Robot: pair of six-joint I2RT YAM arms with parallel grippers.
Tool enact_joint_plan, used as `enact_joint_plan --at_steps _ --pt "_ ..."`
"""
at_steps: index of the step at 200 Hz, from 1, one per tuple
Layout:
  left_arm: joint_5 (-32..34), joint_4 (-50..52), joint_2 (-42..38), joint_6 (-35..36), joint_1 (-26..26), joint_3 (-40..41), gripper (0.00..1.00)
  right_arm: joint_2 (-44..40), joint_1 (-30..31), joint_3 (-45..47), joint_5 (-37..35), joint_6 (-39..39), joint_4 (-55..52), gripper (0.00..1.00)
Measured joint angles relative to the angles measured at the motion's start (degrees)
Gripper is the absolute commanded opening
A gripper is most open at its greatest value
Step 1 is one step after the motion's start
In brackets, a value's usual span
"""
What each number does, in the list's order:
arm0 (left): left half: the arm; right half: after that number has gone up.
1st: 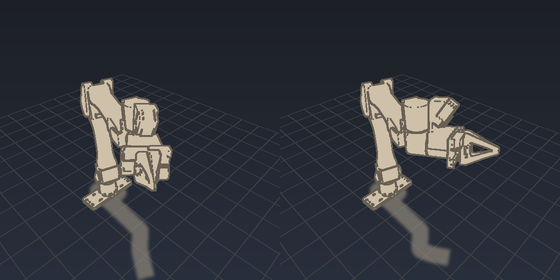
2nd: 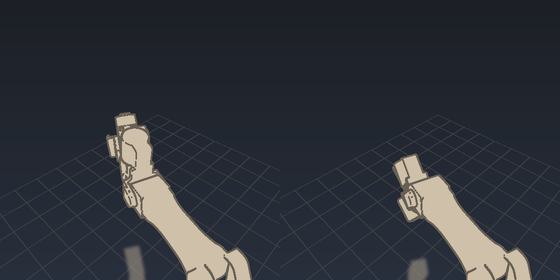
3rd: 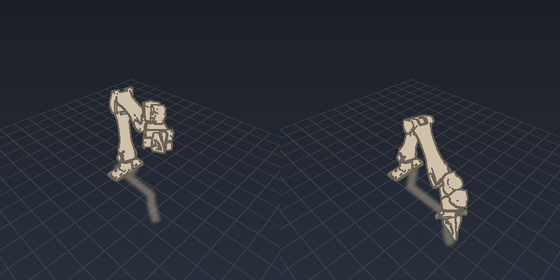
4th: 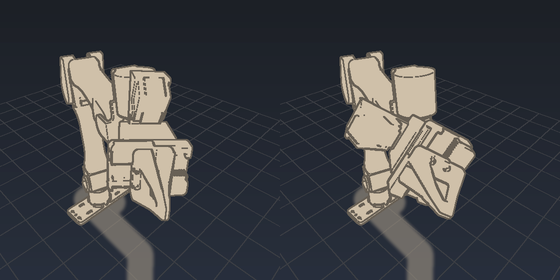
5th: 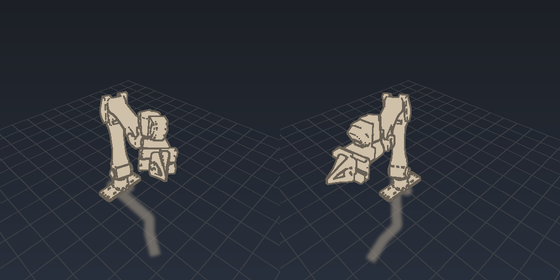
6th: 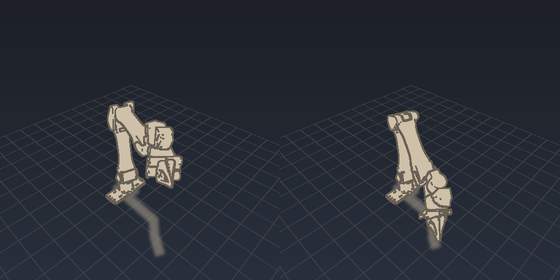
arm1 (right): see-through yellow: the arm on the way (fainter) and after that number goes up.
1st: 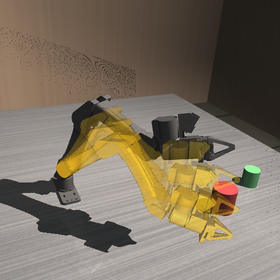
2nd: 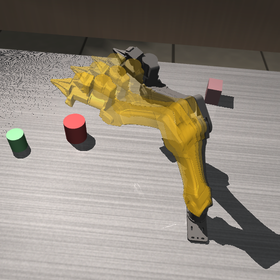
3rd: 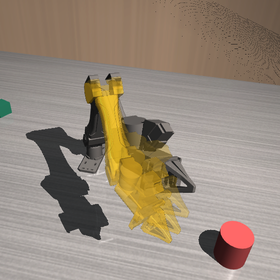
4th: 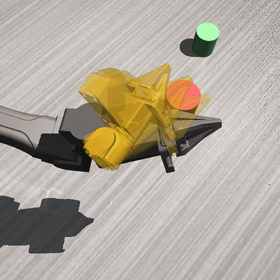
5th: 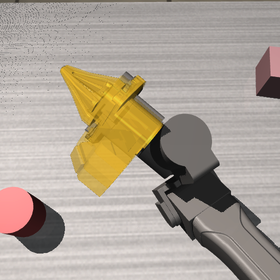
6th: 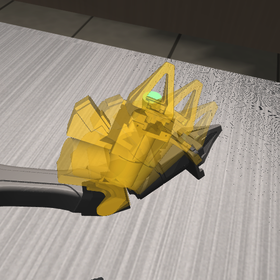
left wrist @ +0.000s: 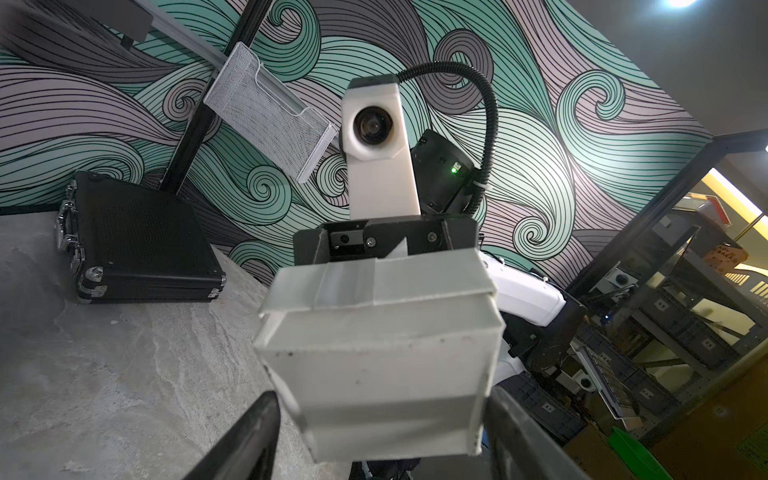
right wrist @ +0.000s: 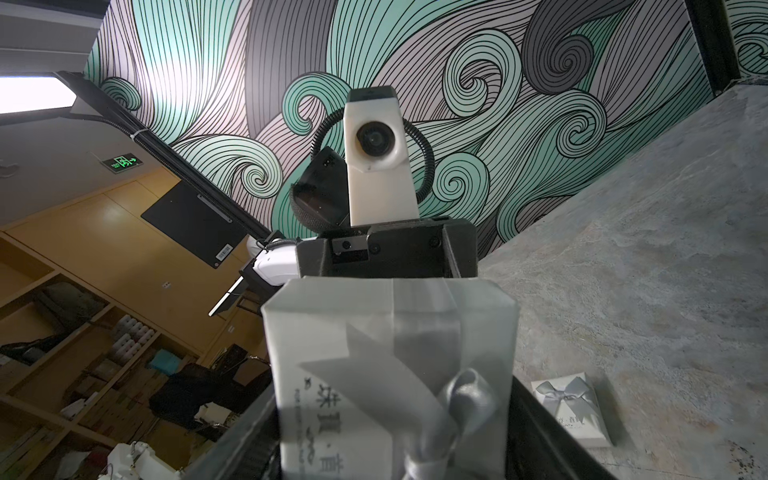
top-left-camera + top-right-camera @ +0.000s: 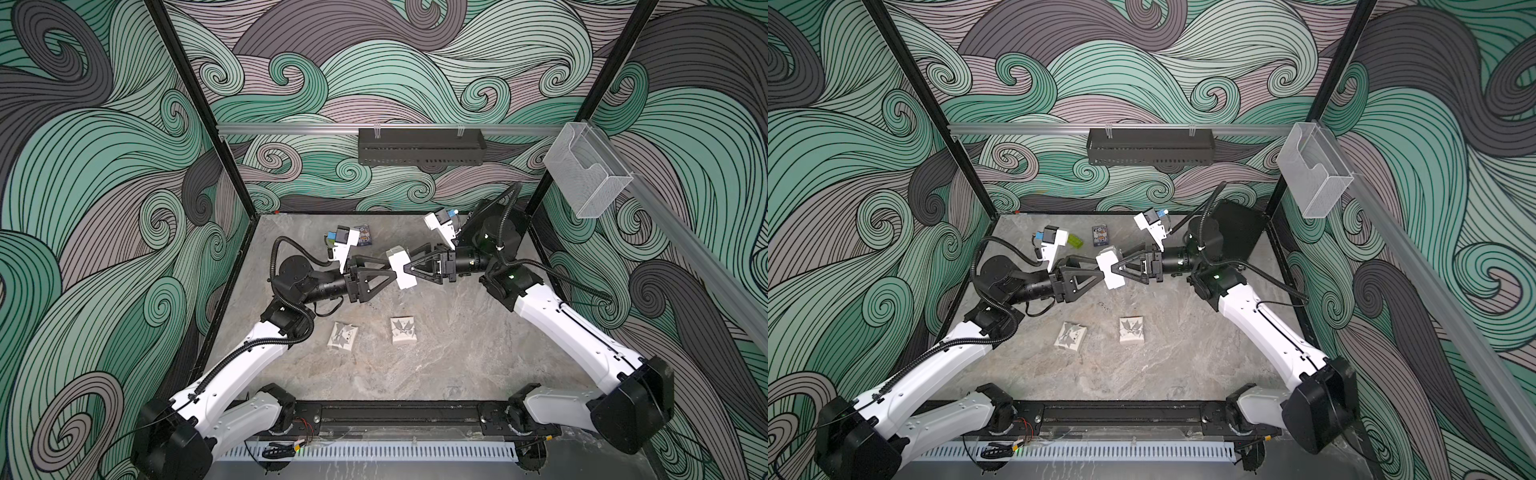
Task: Take the necklace out of the lift-off lid jewelry box
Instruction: Open the lid on the jewelry box.
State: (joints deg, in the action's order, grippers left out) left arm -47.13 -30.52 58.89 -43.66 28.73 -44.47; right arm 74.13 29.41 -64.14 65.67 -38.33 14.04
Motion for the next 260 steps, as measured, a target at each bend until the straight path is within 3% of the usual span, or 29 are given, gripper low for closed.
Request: enact_joint_plan --at_steps 62,147,219,260 --pt "0.00 -1.66 0.02 -1.25 0.35 0.00 0.81 0.15 0.00 0.02 0.39 -1.11 2.25 0.72" --pt "0.15 -1.60 0.02 -1.60 0.35 0.02 0.80 1.44 0.00 0.13 0.37 -1.16 2.93 0.72" --pt "0.42 -1.62 0.90 -1.60 0.35 0.02 0.73 1.62 0.00 0.33 0.44 -1.16 2.97 0.72" --pt "0.66 -1.51 1.03 -1.79 0.35 0.02 0.57 1.81 -0.02 0.46 0.50 -1.14 3.69 0.72"
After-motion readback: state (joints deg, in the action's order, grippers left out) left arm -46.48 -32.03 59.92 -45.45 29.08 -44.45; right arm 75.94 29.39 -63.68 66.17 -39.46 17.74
